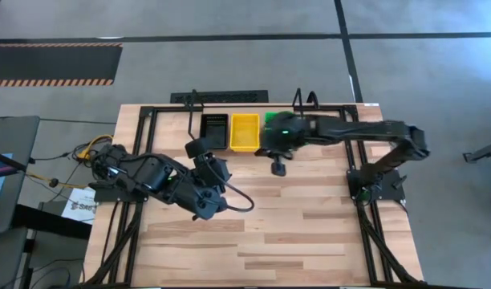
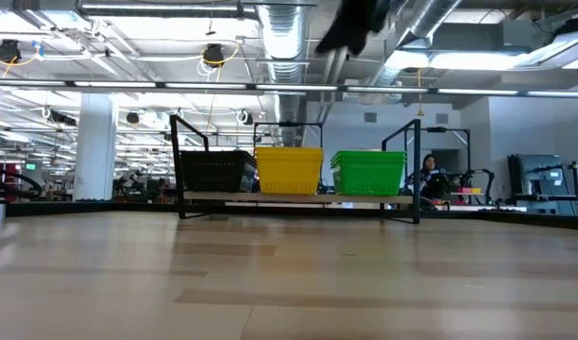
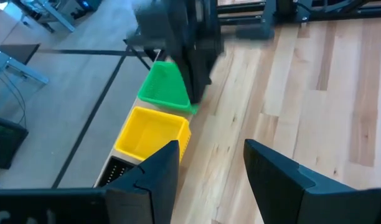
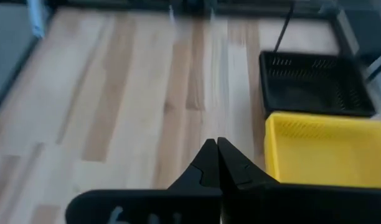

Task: Stack baskets on shelf by color
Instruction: Return to Home Position

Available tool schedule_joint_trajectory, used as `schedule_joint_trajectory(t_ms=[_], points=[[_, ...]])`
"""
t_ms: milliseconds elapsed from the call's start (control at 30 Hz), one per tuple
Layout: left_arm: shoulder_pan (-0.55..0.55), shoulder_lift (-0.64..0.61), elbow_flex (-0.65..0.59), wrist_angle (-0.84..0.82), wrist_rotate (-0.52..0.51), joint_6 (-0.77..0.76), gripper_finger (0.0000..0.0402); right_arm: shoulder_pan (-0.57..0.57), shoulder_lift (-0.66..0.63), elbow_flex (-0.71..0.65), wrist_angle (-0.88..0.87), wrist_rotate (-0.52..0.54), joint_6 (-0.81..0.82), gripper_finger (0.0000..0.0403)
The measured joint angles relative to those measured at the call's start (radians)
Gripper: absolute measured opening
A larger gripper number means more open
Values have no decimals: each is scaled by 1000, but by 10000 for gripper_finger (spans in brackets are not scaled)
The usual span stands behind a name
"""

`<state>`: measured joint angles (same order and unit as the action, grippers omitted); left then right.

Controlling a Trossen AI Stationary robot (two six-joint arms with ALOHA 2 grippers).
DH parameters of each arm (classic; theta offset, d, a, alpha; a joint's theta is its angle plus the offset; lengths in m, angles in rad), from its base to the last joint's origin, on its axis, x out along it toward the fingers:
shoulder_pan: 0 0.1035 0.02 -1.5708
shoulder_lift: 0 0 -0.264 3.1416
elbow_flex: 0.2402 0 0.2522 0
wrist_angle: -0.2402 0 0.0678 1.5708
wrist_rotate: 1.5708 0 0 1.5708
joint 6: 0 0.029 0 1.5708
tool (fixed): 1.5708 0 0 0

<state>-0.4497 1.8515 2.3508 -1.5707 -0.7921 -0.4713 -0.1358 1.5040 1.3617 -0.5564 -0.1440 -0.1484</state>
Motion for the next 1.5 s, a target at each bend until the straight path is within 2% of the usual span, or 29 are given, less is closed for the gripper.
schedule_joint_trajectory(t_ms=[100, 167, 333, 400, 500, 667, 867, 1033, 1200, 1300, 1500], points=[[-22, -24, -47, 1, -9, -21, 169, 28, -117, 0, -36, 23, 28, 0], [-36, -69, -132, 4, -26, -81, 169, 52, -201, 0, -47, 49, 56, 0], [-61, -274, -506, 0, -43, -347, 169, 140, -411, 1, -81, 133, 130, 0], [-69, -369, -670, 48, -42, -448, 169, 180, -477, 1, -83, 149, 163, 0], [-82, -523, -916, 243, -38, -482, 169, 239, -553, 0, -102, 151, 201, 0], [-85, -788, -1303, 714, 34, -358, 169, 353, -643, 0, -116, 150, 204, 0], [-68, -1057, -1660, 1133, 102, -268, 169, 483, -711, 0, -98, 167, 251, 0], [-41, -1211, -1822, 1295, 113, -203, 169, 554, -730, 0, -108, 330, 256, 0], [3, -1316, -1900, 1309, 186, -198, 169, 591, -711, 0, -157, 425, 257, 0], [30, -1362, -1935, 1309, 228, -172, 169, 596, -696, 0, -155, 438, 257, 0], [80, -1423, -2018, 1456, 278, -19, 169, 596, -678, 0, -129, 439, 258, 0]])
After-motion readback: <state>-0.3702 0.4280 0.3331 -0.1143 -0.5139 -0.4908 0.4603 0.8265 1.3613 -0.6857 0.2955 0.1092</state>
